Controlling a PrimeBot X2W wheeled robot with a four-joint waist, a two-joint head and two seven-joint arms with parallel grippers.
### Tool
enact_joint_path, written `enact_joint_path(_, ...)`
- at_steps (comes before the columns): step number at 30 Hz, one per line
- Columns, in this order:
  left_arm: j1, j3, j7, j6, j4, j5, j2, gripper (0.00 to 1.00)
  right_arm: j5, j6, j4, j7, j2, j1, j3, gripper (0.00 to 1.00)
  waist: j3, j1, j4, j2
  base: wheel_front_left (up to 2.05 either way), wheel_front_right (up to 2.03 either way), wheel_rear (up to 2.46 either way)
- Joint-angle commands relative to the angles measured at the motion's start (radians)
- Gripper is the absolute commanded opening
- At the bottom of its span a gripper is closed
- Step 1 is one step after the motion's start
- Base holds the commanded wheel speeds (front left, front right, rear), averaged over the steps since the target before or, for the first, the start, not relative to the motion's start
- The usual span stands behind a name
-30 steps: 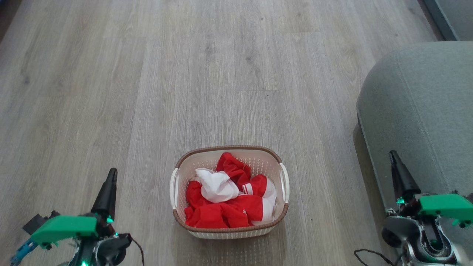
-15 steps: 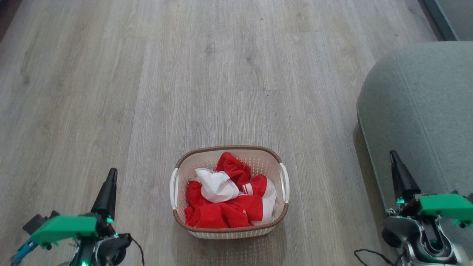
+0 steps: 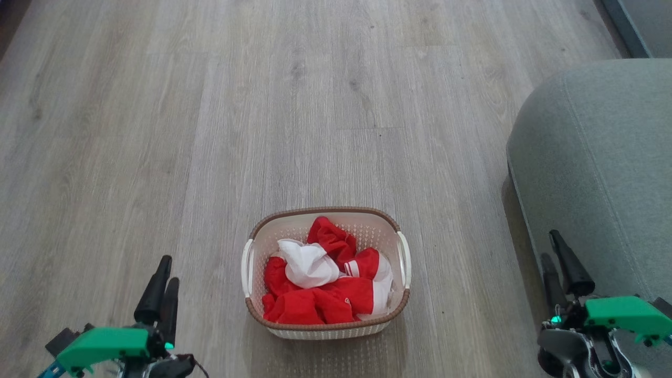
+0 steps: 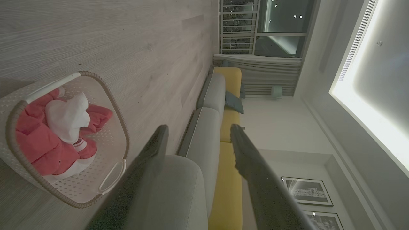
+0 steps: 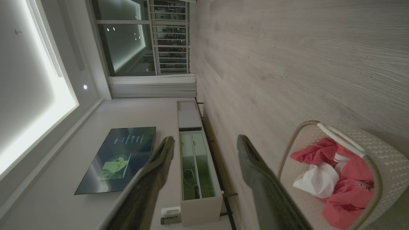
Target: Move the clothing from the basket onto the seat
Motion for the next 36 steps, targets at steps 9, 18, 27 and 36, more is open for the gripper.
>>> enact_joint_path(9,-0.052,-0.008,-0.033,-0.001,-0.018,0.079,0.007,1.00,-0.104,0.000,-0.029,-0.043,-0.032,-0.045,0.027,1.00,0.001,0.0000,0.000,-0.0001,0.00,0.00,0.00)
enact_joint_path(18,-0.059,-0.007,-0.060,0.008,-0.024,0.218,0.006,1.00,-0.314,0.000,-0.051,-0.070,-0.038,-0.048,0.028,1.00,0.004,0.0000,0.001,-0.0001,0.00,0.00,0.00)
enact_joint_path(27,-0.061,-0.021,-0.086,0.028,-0.048,0.372,0.007,1.00,-0.472,0.000,-0.065,-0.097,-0.043,-0.056,0.052,1.00,0.006,0.0000,-0.001,-0.0001,0.00,0.00,0.00)
enact_joint_path(36,-0.064,-0.035,-0.112,0.044,-0.063,0.500,0.008,1.00,-0.597,0.000,-0.059,-0.123,-0.067,-0.073,0.097,1.00,0.008,0.0000,-0.001,-0.0001,0.00,0.00,0.00)
